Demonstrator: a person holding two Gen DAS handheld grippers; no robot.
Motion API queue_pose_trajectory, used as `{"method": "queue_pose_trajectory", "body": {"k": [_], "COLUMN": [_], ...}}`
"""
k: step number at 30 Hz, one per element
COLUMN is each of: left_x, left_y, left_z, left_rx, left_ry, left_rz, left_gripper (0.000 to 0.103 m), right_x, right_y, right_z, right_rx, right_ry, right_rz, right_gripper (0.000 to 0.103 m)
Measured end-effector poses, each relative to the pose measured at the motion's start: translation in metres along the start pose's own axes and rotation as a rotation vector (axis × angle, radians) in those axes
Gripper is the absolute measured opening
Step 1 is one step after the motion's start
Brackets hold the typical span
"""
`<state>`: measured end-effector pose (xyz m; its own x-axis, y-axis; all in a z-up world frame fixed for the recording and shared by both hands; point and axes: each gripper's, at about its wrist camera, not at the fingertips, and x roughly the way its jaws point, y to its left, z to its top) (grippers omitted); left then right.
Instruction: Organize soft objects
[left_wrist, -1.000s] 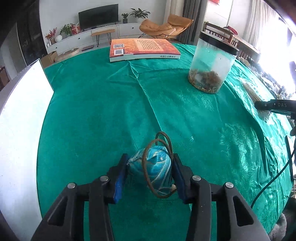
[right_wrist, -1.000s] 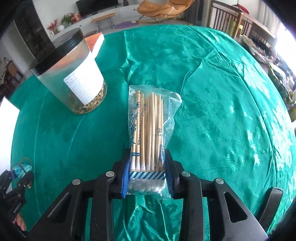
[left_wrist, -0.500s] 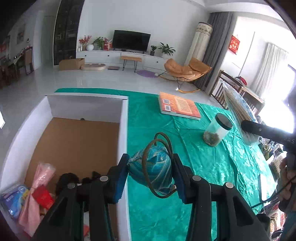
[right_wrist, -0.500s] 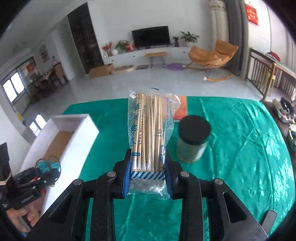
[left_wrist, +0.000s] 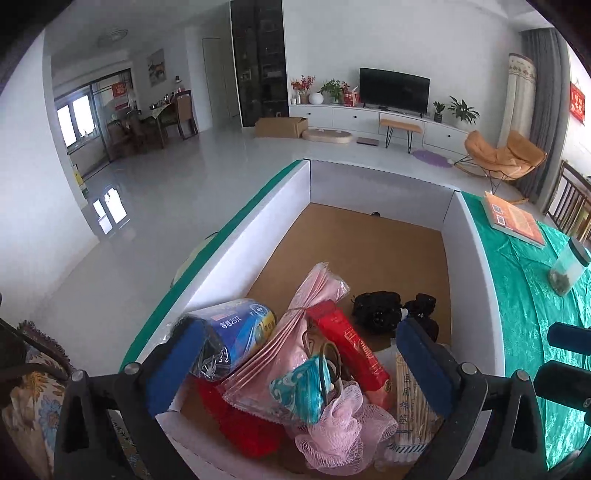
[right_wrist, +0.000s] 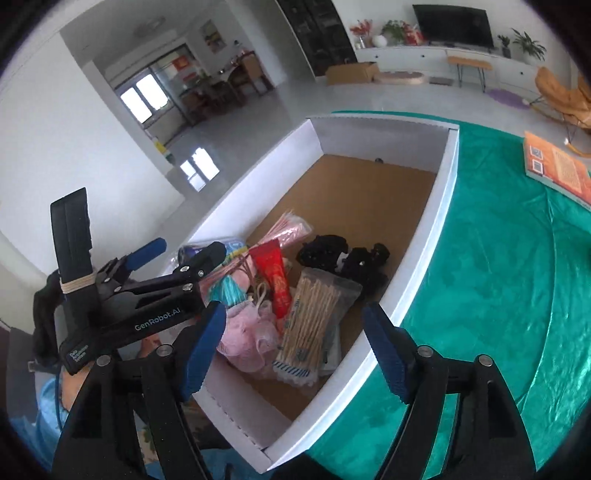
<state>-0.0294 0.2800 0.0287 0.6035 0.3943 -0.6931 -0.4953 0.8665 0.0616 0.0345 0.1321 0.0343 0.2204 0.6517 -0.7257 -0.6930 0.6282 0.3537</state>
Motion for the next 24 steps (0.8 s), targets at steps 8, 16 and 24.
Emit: {"method": "queue_pose_trajectory", "body": {"k": [8, 16, 24], "left_x": [-0.015, -0.037, -0.044], "left_y": [-0.022, -0.031, -0.022], "left_z": [-0.010, -0.016, -0.013], "left_rx": [0.021, 0.078, 0.054], "left_ry": [0.002, -0.027, -0.001], "left_rz": [0.106, 0.159, 0.161], "left_gripper": [0.103, 0.103, 0.103], "right_x": [-0.021, -0.027, -0.025], "right_y": [-0.001, 0.013, 0.023], "right_z": [-0.011, -0.020, -0.023], "right_rx": [-0.093, -0.141, -0.174], "right_ry": [-0.048, -0.052, -0.033], "right_rz": [-0.146, -0.219, -0.259], "right_gripper": [0.080, 0.080, 0.080]}}
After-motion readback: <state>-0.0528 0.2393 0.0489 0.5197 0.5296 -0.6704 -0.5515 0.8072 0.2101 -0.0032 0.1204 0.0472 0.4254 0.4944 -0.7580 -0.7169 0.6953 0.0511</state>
